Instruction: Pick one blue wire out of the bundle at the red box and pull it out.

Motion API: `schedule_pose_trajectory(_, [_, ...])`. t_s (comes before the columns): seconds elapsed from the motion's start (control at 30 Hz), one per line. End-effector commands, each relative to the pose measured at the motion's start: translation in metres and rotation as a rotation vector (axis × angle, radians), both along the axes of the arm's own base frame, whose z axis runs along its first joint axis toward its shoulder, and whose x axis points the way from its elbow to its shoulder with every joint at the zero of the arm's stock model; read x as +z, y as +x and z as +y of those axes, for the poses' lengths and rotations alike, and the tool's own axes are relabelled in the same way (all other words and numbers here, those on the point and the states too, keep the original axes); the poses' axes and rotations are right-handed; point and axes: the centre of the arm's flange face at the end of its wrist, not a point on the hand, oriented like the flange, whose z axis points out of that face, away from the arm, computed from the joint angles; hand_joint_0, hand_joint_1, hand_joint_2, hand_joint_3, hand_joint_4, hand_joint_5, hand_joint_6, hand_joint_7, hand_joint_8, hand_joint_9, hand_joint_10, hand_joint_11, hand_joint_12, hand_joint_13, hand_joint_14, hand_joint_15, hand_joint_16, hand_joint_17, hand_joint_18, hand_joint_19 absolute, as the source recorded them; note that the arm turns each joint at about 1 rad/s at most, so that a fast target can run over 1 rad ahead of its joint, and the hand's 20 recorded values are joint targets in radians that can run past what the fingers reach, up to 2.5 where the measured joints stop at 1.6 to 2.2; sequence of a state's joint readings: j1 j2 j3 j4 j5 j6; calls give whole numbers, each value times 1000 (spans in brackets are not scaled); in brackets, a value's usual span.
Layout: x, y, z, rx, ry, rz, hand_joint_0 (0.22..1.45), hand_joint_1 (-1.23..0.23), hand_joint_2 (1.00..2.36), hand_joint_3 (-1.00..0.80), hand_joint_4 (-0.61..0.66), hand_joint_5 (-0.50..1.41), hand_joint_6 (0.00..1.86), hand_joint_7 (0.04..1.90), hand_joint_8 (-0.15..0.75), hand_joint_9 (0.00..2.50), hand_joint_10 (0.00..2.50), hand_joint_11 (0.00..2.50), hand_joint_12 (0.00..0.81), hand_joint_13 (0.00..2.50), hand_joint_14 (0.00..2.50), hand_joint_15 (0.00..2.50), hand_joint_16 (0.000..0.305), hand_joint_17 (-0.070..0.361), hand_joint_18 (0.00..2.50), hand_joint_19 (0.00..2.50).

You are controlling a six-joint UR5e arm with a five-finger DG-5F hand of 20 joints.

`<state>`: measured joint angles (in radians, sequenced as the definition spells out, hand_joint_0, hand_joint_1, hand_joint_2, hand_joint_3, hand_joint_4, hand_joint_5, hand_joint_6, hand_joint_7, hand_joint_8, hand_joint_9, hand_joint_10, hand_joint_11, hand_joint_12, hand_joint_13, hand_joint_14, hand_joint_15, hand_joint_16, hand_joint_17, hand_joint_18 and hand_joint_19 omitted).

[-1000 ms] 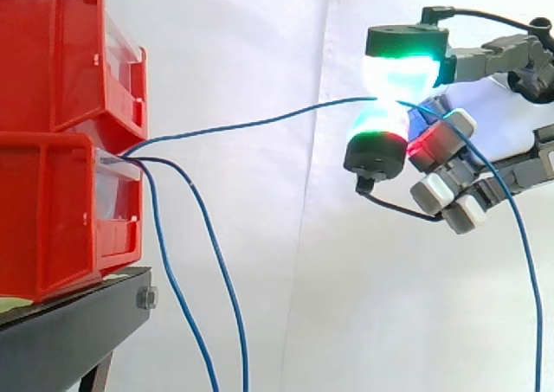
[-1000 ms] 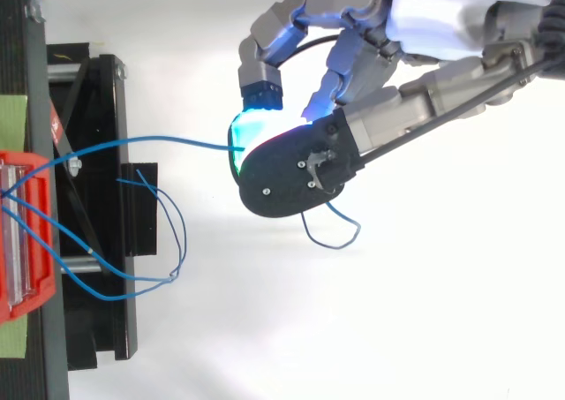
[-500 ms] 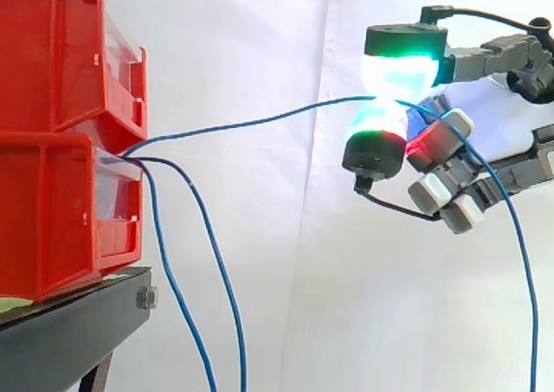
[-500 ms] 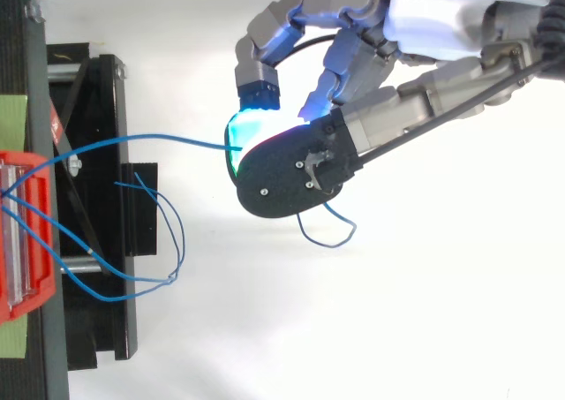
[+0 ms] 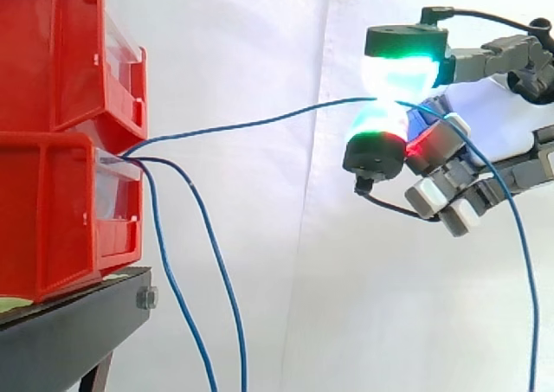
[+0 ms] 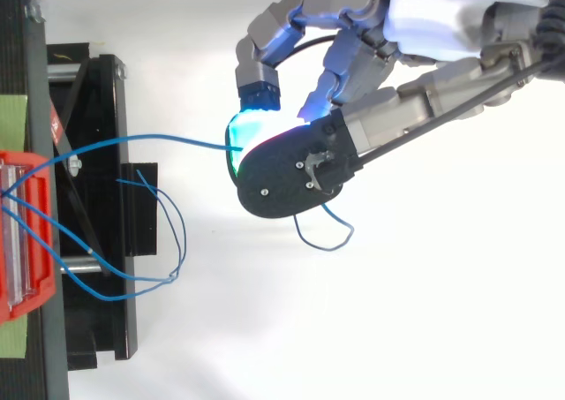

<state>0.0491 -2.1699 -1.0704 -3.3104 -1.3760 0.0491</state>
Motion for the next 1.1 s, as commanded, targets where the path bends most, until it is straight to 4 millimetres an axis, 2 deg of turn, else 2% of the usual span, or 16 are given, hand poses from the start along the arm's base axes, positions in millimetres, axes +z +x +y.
schedule_pose_trajectory(0.0, [0,0,0,0,0,-1,639,-781,1014,-164,210,-115,933,1079,426,1087,2,1128,432,966,12,487,50,112,944,507])
schedule_pose_trajectory(1.07, [-2,-1,0,0,0,4,642,-768,1013,-171,212,-117,935,1058,425,1065,1,1103,430,946,11,481,50,112,914,512])
